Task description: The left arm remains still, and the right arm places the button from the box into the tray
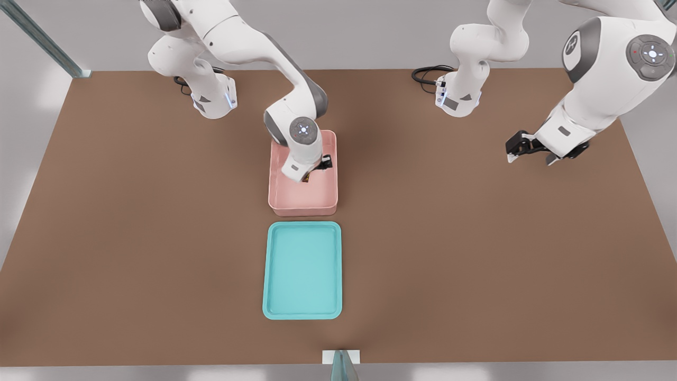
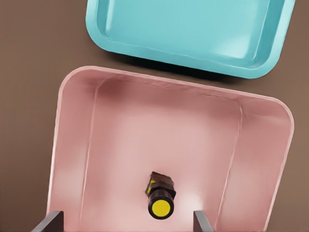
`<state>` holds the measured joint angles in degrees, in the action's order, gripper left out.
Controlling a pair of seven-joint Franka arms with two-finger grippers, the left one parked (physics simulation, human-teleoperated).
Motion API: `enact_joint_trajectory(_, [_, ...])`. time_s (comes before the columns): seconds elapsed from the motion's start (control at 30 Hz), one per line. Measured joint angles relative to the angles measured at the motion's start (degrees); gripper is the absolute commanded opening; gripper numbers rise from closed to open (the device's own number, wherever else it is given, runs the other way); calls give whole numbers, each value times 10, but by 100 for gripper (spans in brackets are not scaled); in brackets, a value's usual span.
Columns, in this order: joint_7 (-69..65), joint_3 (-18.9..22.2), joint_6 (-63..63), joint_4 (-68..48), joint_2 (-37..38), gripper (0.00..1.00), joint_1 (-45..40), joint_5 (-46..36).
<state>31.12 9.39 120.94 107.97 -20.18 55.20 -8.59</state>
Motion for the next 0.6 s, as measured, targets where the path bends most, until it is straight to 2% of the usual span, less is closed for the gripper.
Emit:
enact_joint_trajectory(0.17, [74, -9, 124, 121, 16, 99, -4, 25])
enact_joint_trajectory(0.6, [157, -26, 312, 247, 16, 99, -2, 68])
